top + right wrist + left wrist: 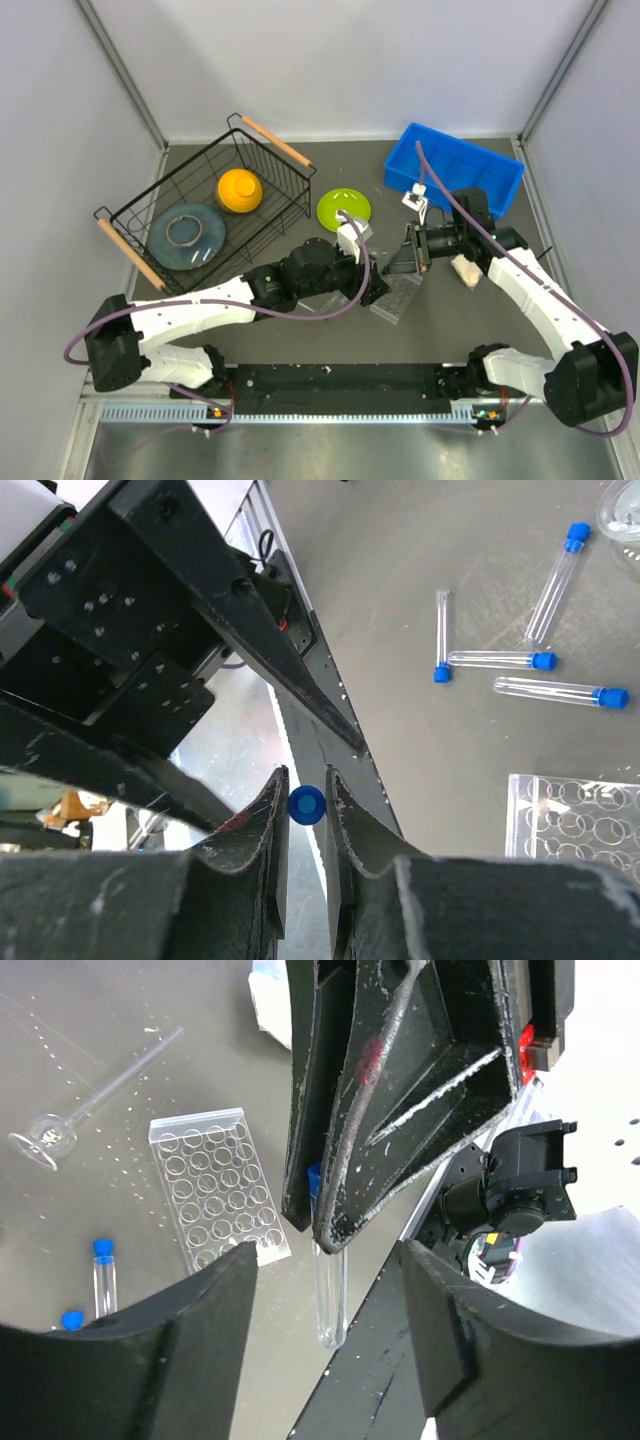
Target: Organize the chemistry lab equipment
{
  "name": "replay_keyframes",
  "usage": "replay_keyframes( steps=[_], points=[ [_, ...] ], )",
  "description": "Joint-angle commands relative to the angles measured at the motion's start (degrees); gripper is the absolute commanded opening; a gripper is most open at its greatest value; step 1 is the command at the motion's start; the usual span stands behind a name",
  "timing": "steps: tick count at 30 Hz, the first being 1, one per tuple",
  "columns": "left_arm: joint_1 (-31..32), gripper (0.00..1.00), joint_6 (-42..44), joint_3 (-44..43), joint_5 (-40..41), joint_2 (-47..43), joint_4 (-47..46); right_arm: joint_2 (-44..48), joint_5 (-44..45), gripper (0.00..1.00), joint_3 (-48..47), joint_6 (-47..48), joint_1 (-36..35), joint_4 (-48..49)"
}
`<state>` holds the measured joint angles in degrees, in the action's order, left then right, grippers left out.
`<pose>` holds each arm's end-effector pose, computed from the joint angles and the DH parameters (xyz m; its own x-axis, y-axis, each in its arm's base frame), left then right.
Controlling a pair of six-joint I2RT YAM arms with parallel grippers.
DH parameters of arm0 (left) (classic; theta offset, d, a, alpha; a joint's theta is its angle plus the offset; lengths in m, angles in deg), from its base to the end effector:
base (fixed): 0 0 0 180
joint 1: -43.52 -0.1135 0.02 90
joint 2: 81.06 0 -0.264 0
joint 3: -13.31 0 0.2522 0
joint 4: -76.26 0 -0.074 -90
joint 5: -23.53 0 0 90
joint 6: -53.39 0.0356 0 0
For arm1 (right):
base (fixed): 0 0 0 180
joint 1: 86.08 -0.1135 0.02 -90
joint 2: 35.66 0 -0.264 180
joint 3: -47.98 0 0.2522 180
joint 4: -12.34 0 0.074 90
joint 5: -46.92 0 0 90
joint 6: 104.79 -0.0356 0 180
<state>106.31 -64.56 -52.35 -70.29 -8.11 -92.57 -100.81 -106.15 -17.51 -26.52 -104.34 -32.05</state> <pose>0.1335 -0.2649 0.2992 -0.5573 0.0613 -0.8280 0.7415 0.4854 -0.4632 0.2047 0.1010 0.2919 -0.7990 -0.1667 -0.5777 -0.6005 0.2688 0.7531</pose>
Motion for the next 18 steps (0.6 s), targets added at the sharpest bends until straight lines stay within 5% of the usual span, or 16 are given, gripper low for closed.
replay_keyframes(
  steps=[1,7,11,18],
  points=[
    [0.1,0.7,1.0,1.3,2.0,-5.1,-3.6,1.2,1.9,0.09,-3.0,4.4,-0.3,0.9],
    [-1.0,0.93,0.9,7.7,12.4,-15.7,1.1,3.1,18.3,0.1,-2.7,19.1,0.4,-1.9],
    [-4.7,0.96,-0.2,11.8,15.2,-21.3,8.0,4.9,32.6,0.1,1.8,23.1,0.4,4.7],
    [-8.5,0.96,-4.2,18.8,15.9,-29.5,12.3,2.1,39.0,0.11,6.1,25.6,0.4,13.9]
  ],
)
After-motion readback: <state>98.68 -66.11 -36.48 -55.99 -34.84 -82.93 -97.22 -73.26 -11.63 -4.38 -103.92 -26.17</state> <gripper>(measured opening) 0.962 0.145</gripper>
